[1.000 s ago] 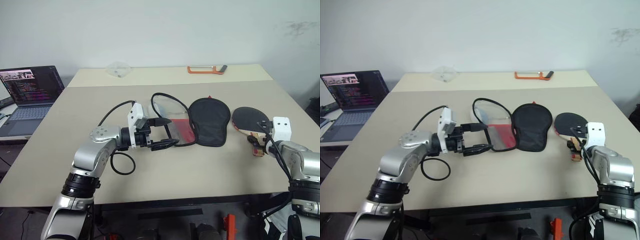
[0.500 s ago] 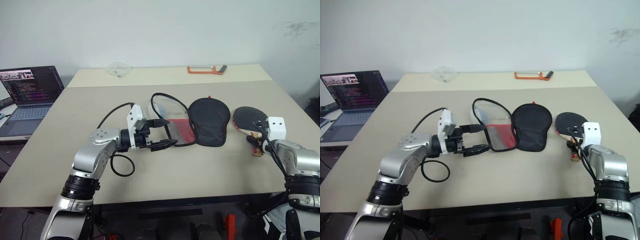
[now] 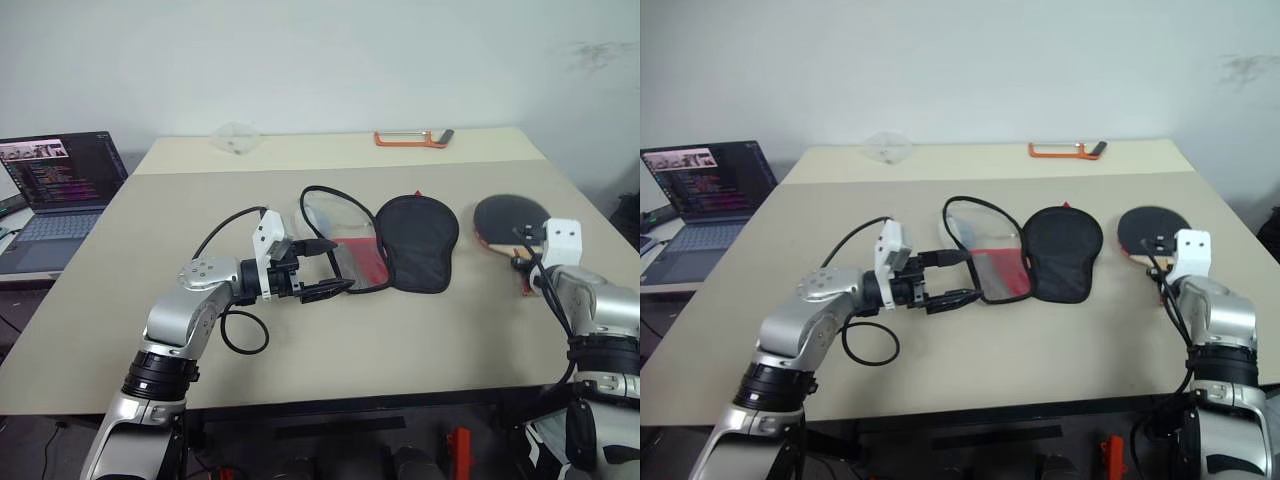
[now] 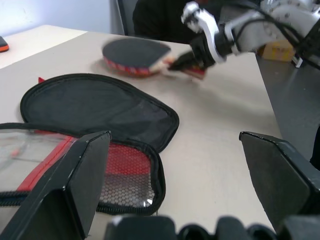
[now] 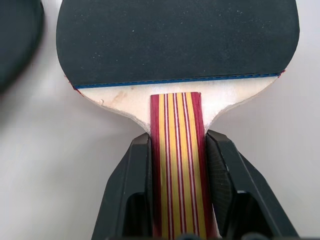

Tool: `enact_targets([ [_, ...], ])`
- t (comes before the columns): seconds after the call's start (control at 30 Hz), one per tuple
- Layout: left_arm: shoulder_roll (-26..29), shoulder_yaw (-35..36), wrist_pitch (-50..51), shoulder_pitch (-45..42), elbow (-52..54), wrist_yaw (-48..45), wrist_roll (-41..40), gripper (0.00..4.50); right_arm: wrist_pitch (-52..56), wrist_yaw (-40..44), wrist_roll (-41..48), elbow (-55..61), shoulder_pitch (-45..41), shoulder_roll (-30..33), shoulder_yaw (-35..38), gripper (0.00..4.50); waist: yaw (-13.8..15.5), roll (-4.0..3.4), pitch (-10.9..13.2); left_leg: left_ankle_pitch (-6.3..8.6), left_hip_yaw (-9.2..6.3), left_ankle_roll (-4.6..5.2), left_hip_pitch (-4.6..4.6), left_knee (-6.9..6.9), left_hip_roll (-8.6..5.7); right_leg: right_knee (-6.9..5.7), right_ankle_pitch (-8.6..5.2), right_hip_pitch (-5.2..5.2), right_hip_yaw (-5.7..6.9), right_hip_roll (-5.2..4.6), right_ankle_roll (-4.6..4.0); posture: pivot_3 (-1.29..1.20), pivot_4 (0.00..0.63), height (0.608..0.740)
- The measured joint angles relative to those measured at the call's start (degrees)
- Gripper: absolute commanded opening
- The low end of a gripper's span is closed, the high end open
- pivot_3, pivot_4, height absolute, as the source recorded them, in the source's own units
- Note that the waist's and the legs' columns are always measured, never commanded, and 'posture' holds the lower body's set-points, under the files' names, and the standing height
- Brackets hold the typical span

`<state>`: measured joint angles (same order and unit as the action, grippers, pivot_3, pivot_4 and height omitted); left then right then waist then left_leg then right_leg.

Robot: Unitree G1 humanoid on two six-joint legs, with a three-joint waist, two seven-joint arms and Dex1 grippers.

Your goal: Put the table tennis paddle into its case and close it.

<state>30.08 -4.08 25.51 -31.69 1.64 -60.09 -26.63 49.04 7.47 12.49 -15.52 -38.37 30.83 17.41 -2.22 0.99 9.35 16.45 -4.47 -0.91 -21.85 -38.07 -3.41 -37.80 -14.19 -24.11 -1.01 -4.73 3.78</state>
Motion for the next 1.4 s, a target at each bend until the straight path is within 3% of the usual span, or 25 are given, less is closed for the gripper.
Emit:
enact_targets([
  [0.1, 0.07, 0.04, 0.01, 0.01, 0.01, -0.02, -0.04, 4.5, 2.29, -1.16, 1.39, 6.61, -2.12, -3.48, 0.57, 1.09, -0.31, -0.01, -0.01, 0.0, -0.01, 0.0, 0.02, 0.0, 0.04, 0.0, 0.0, 0.0, -0.01, 0.03, 0.0, 0.0, 0.15, 0.74],
  [0.23, 0.41, 0.75, 0.32, 0.24, 0.03, -0.08, -0.4, 4.5, 8.22, -3.97, 4.34, 15.85, -2.2, -13.85, -1.4, 1.09, -0.53, -0.02, -0.01, 0.0, -0.08, -0.01, 0.0, -0.02, 0.04, -0.06, 0.0, -0.02, 0.01, 0.04, 0.0, 0.0, 0.15, 0.74],
  [0.43, 1.72, 2.33, 0.33, 0.84, 0.02, 0.09, -0.36, 4.5, 8.95, -8.16, 3.72, 16.84, -0.92, -23.28, -5.54, 1.09, 0.14, -0.02, 0.0, -0.01, -0.1, -0.02, -0.02, -0.02, -0.04, -0.04, 0.0, -0.05, 0.01, 0.01, 0.0, 0.0, 0.15, 0.74],
  [0.77, 1.77, 2.29, 0.33, 1.43, 0.13, 0.77, -0.31, 4.5, 0.4, -8.34, 0.3, 4.42, -1.28, -24.21, -7.65, 1.09, 0.15, -0.03, 0.0, -0.01, -0.1, -0.02, -0.01, 0.0, -0.03, -0.05, 0.0, -0.06, 0.02, 0.02, -0.01, 0.0, 0.15, 0.74],
  [1.1, 1.76, 2.3, 0.32, 1.76, 0.28, 0.98, -0.31, 4.5, -2.47, -8.02, -0.47, 0.66, -2.19, -24.18, -7.34, 1.09, -0.36, -0.04, 0.0, -0.01, -0.09, -0.01, 0.0, 0.0, -0.02, -0.07, 0.0, -0.06, 0.01, 0.03, -0.01, 0.0, 0.15, 0.74],
  [1.4, 1.74, 2.29, 0.32, 2.16, 0.4, 1.71, -0.28, 4.5, -2.11, -9.41, 0.77, 1.95, -3.5, -26.72, -6.2, 4.13, -0.69, -0.04, 0.0, -0.01, -0.11, -0.01, 0.01, -0.01, -0.02, -0.08, 0.0, -0.06, 0.01, 0.02, -0.01, 0.0, 0.15, 0.74],
])
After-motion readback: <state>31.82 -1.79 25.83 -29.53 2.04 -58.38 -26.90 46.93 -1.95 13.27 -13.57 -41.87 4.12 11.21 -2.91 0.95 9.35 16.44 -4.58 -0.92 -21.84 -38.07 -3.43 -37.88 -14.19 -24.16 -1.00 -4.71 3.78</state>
